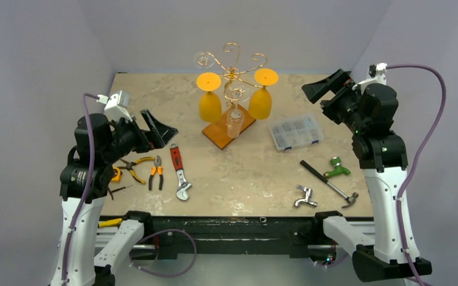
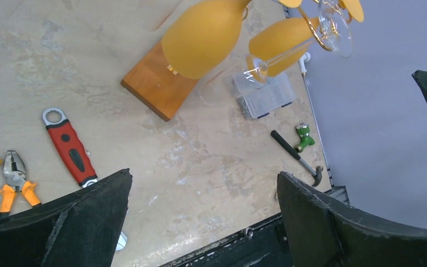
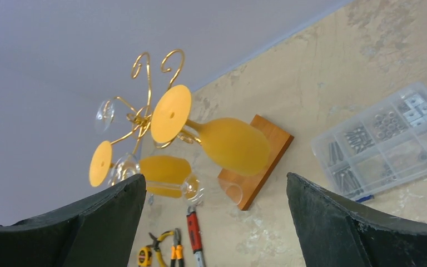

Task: Take the wine glass off the wine glass rack
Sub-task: Pick up the wine glass from the wine rack.

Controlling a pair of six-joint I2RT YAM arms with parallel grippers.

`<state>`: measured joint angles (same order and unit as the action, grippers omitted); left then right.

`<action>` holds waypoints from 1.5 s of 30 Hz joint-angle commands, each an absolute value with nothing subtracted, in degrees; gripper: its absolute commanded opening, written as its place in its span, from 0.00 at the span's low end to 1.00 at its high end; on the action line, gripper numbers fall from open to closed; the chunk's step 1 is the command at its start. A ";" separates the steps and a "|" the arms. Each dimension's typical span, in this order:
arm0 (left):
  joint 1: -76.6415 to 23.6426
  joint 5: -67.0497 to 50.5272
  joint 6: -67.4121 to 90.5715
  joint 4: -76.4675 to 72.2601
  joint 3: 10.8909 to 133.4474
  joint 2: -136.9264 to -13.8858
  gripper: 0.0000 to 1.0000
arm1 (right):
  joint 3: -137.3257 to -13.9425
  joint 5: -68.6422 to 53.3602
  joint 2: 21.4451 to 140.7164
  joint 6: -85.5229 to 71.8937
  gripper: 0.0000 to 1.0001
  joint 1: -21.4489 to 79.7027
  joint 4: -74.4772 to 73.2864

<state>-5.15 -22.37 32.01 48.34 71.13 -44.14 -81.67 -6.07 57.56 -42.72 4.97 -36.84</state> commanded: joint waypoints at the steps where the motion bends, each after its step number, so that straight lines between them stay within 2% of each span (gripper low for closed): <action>1: -8.58 -23.48 34.10 45.99 74.03 -46.75 1.00 | -81.95 -12.61 54.35 -48.50 0.97 5.06 -37.98; 4: -11.74 -21.09 34.11 46.52 74.86 -49.18 1.00 | -76.78 -18.02 50.56 -53.54 0.97 5.08 -35.53; 9: -17.22 -20.90 36.06 44.68 76.05 -54.40 1.00 | -72.87 -21.66 45.53 -52.77 0.97 5.02 -35.01; 14: -24.18 -16.89 33.80 51.00 82.69 -61.28 1.00 | -72.33 -23.95 44.19 -51.31 0.98 5.12 -35.88; 18: -27.74 -14.16 34.77 50.01 82.20 -62.06 0.97 | -70.59 -26.08 45.38 -52.94 0.98 7.07 -31.77; 31: -28.47 -11.40 30.58 47.23 80.06 -56.51 0.94 | -77.57 -29.11 55.80 -52.16 0.96 7.09 -33.11; 45: -28.48 -10.52 26.60 43.82 79.93 -52.72 0.96 | -72.45 -23.32 56.57 -69.30 0.90 7.12 -18.95</action>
<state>-28.23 -10.17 28.14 47.31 79.22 -52.73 -73.30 -26.00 55.88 -64.47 7.07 -25.23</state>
